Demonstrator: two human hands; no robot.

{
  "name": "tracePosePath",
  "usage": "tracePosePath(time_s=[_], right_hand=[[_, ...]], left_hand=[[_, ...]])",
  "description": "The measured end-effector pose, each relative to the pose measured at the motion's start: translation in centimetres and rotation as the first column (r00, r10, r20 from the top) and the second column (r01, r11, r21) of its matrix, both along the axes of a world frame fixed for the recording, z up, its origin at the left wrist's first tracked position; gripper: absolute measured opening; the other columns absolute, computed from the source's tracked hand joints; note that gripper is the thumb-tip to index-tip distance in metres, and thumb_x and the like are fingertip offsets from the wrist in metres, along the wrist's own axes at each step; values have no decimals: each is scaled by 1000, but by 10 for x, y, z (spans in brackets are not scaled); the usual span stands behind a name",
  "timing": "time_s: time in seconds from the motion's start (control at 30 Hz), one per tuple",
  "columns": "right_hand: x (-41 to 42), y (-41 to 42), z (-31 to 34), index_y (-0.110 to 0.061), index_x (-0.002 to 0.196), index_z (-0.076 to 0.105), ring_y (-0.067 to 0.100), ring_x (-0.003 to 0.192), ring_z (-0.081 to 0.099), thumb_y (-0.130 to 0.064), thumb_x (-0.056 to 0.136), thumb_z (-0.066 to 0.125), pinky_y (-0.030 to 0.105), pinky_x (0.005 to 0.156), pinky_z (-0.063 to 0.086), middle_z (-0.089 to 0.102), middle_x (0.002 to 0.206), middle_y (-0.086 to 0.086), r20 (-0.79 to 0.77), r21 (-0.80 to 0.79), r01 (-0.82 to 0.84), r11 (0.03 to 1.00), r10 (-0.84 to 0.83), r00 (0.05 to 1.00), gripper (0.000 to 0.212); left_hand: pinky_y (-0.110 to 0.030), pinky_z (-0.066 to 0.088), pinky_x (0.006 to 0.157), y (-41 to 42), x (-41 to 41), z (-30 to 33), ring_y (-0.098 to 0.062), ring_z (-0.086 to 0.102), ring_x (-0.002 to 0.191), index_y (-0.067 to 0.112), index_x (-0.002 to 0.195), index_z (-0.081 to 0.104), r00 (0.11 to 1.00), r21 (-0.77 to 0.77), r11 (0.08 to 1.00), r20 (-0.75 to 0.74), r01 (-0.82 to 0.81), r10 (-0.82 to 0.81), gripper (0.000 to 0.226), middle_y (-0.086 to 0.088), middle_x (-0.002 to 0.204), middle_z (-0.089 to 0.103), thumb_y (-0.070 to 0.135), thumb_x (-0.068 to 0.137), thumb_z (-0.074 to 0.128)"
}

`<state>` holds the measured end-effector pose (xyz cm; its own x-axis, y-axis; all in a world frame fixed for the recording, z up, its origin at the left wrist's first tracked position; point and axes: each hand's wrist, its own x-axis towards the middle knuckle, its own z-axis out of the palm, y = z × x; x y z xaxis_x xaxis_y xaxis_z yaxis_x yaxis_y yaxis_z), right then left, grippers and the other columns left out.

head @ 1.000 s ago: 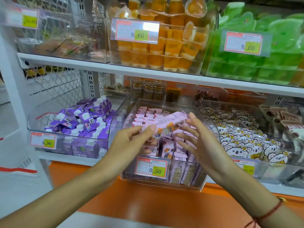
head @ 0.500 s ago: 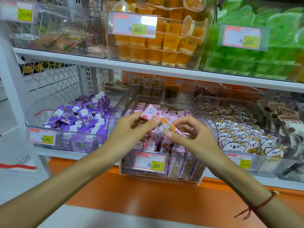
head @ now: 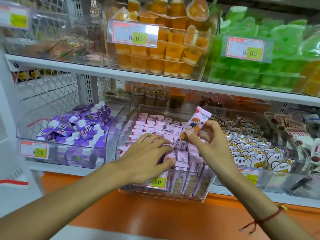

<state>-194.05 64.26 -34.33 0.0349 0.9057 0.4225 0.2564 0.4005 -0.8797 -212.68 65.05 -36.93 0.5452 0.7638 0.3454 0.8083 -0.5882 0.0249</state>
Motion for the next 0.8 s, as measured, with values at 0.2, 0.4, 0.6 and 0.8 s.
tracePosePath(time_s=[0.2, 0.4, 0.6, 0.8], right_hand=[[-5, 5, 3, -16, 109, 48, 3, 90, 63, -26, 83, 69, 19, 75, 53, 63, 98, -5, 38, 72, 17, 997, -20, 999, 34], [-17, 10, -10, -40, 133, 31, 2, 75, 63, -21, 87, 66, 14, 65, 51, 47, 112, -21, 388, 193, -93, 977, 11, 922, 61], [-13, 6, -32, -34, 118, 44, -8, 73, 53, -30, 93, 56, 16, 62, 39, 54, 82, -21, 644, 103, -195, 975, 84, 760, 28], [-11, 7, -32, -20, 120, 62, 10, 113, 38, -24, 99, 42, 22, 90, 31, 54, 117, -5, 800, 117, -189, 975, 20, 599, 30]], left_hand=[[-20, 27, 100, -22, -11, 0, -1, 38, 114, 36, 121, 48, 987, -31, 992, 107, 121, -117, 45, 19, 118, 51, 65, 90, 34], [-10, 25, 90, -30, -21, -1, 2, 42, 111, 36, 128, 48, 978, -86, 984, 157, 153, -139, 41, 19, 124, 51, 55, 92, 44], [-24, 38, 92, -34, -28, 3, 2, 46, 107, 36, 114, 59, 958, -47, 997, 285, 60, -45, 23, 21, 111, 59, 42, 92, 52], [-11, 38, 77, -28, -30, 4, 4, 46, 105, 35, 113, 56, 944, -85, 995, 321, -59, 83, 22, 22, 112, 57, 28, 94, 47]])
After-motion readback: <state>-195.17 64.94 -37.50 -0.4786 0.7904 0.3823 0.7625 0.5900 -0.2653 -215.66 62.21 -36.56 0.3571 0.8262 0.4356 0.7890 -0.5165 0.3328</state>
